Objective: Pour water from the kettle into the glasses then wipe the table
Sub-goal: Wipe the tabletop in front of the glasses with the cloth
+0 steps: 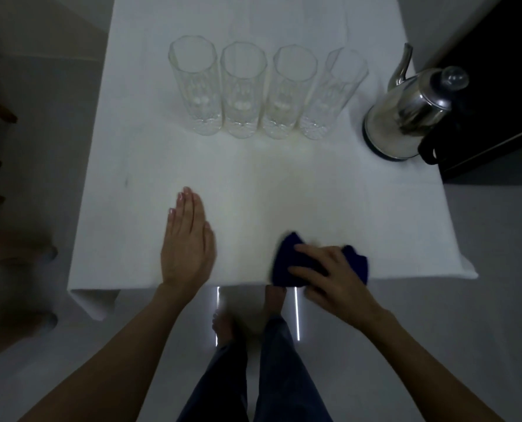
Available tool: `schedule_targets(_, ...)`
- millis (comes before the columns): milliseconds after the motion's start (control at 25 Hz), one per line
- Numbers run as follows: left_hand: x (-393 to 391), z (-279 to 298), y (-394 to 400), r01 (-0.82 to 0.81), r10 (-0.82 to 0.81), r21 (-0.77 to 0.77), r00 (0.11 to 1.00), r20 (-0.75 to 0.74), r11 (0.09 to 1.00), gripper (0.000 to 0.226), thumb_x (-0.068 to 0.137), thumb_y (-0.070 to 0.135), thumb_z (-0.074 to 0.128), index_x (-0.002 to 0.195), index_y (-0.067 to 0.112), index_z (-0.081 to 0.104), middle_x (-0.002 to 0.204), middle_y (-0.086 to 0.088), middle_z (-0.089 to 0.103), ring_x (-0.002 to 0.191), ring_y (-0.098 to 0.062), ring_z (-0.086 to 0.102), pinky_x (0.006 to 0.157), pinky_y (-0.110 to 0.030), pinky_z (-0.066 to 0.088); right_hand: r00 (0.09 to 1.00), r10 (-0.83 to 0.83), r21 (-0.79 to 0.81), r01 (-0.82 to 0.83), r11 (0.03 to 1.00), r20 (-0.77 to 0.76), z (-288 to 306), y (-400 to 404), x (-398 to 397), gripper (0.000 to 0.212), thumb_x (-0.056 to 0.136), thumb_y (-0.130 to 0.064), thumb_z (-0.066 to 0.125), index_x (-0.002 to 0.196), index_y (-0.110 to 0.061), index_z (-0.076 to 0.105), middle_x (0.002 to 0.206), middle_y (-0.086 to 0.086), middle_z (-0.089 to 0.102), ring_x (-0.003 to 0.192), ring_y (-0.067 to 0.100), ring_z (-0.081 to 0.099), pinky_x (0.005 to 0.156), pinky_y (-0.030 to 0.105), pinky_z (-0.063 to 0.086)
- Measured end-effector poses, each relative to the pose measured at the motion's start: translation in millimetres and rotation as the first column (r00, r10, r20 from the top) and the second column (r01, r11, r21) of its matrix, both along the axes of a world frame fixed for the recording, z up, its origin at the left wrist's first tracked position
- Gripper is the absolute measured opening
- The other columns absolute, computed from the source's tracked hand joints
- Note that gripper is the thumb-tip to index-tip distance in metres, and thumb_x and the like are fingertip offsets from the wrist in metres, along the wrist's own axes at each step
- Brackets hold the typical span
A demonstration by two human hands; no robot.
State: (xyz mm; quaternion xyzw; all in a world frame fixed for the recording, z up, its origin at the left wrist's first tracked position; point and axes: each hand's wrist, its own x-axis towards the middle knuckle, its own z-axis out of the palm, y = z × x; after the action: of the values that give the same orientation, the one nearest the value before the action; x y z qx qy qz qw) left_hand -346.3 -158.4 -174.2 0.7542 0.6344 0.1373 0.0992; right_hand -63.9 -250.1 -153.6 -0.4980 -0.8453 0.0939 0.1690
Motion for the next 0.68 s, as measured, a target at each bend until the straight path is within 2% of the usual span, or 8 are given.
schedule_targets(80,1,0,1,-0.003,0.003,0.004,1.0,-0.006,1.0,0.057,0.098,0.017,0.027,0.15,-0.006,0.023,0.159,-0.022,0.021,0.149,-0.03,0.018,0.122,-0.043,0.013,0.897,-0.433,0.013,0.436,0.9,-0.082,6,4,35,0.037,0.087,-0.001,0.064,0.124,-0.008,0.063,0.142,0.022,0.049,0.112,0.042,0.049,0.099,0.037,0.034)
schedule_targets(160,1,0,0,-0.005,0.005,0.002,1.0,-0.01,1.0,0.057,0.097,0.016,0.029,0.149,-0.006,0.023,0.158,-0.022,0.021,0.149,-0.03,0.018,0.122,-0.044,0.014,0.477,-0.865,-0.083,0.866,0.493,-0.157,7,34,48,0.039,0.088,0.008,0.058,0.126,0.001,0.062,0.142,0.03,0.048,0.116,0.049,0.046,0.102,0.041,0.036)
schedule_targets(200,1,1,-1,-0.008,0.008,0.004,1.0,-0.009,1.0,0.056,0.097,0.015,0.029,0.149,-0.006,0.023,0.158,-0.023,0.021,0.149,-0.031,0.018,0.121,-0.044,0.014,0.272,-0.95,-0.124,0.948,0.292,-0.152,7,57,43,0.038,0.09,0.008,0.053,0.127,0.003,0.06,0.143,0.032,0.045,0.115,0.05,0.045,0.098,0.049,0.041)
schedule_targets(280,2,1,-1,-0.014,0.014,0.006,1.0,-0.007,1.0,0.056,0.098,0.015,0.029,0.149,-0.007,0.024,0.158,-0.023,0.022,0.149,-0.031,0.019,0.121,-0.044,0.015,0.105,-0.992,-0.128,0.985,0.115,-0.076,6,107,22,0.037,0.093,0.004,0.045,0.129,0.002,0.056,0.148,0.032,0.039,0.116,0.05,0.044,0.085,0.054,0.046)
schedule_targets(400,2,1,-1,-0.008,0.007,-0.012,1.0,-0.008,1.0,0.056,0.098,0.015,0.029,0.149,-0.006,0.023,0.159,-0.022,0.02,0.149,-0.03,0.017,0.121,-0.045,0.015,0.182,-0.983,-0.129,0.975,0.179,0.012,7,167,-30,0.04,0.096,-0.003,0.042,0.134,-0.004,0.052,0.154,0.028,0.031,0.119,0.046,0.043,0.082,0.049,0.044)
schedule_targets(520,1,0,-1,-0.004,0.004,-0.006,1.0,-0.004,1.0,0.056,0.099,0.017,0.028,0.15,-0.006,0.022,0.159,-0.021,0.02,0.149,-0.03,0.016,0.122,-0.044,0.014,0.527,-0.846,-0.133,0.847,0.515,0.079,8,182,-90,0.045,0.094,-0.008,0.043,0.138,-0.006,0.052,0.155,0.029,0.032,0.116,0.047,0.045,0.084,0.05,0.044)
schedule_targets(600,-1,-1,-1,0.004,-0.004,-0.006,1.0,0.003,1.0,0.056,0.099,0.017,0.027,0.15,-0.006,0.022,0.159,-0.021,0.02,0.149,-0.03,0.017,0.122,-0.044,0.014,0.871,-0.488,-0.08,0.491,0.867,0.055,6,154,-97,0.047,0.088,-0.013,0.041,0.129,-0.003,0.062,0.145,0.033,0.046,0.101,0.052,0.051,0.08,0.051,0.048)
schedule_targets(680,-1,0,-1,0.006,-0.006,0.0,1.0,0.012,1.0,0.056,0.099,0.016,0.028,0.149,-0.006,0.023,0.159,-0.021,0.021,0.149,-0.03,0.018,0.121,-0.045,0.016,0.995,-0.09,-0.06,0.093,0.994,0.038,1,117,-64,0.044,0.089,-0.019,0.045,0.125,-0.004,0.067,0.142,0.031,0.052,0.1,0.05,0.051,0.085,0.048,0.044)
